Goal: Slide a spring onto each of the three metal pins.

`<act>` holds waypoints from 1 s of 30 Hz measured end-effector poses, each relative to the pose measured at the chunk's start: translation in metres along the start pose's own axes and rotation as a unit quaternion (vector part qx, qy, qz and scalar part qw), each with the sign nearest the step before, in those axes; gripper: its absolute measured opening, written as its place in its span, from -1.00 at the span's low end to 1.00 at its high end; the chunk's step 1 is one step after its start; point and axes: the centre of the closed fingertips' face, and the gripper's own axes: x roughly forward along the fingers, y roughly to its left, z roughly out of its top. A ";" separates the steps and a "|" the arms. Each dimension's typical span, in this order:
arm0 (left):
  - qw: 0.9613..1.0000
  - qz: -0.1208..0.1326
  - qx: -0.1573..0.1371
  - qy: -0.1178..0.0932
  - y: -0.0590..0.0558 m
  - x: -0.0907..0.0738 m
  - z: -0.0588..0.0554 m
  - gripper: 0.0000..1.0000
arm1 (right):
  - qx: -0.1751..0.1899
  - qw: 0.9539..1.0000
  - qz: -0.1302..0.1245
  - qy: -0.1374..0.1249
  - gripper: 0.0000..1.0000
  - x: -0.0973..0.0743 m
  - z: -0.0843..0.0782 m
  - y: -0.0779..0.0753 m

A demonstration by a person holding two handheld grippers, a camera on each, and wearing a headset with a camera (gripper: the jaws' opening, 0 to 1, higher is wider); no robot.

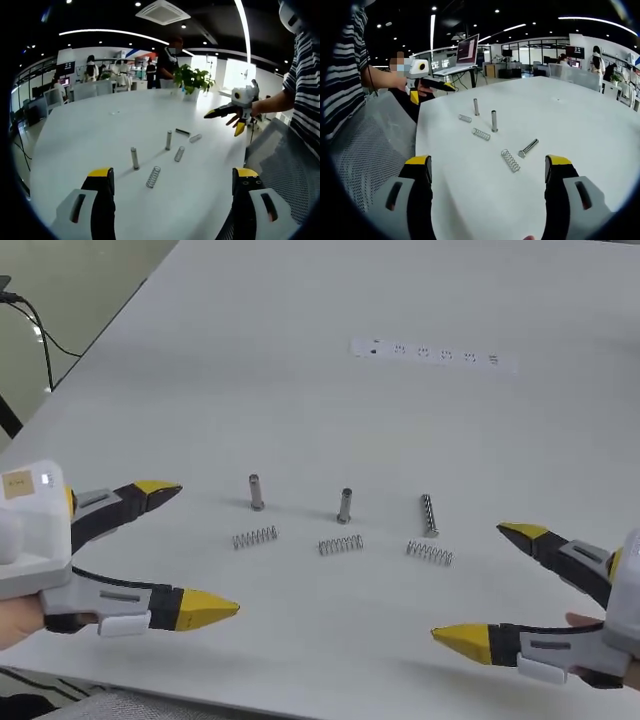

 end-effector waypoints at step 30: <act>1.000 -0.001 -0.008 -0.003 0.001 0.000 0.000 0.94 | 0.020 1.000 -0.015 0.010 0.81 0.015 0.018 -0.016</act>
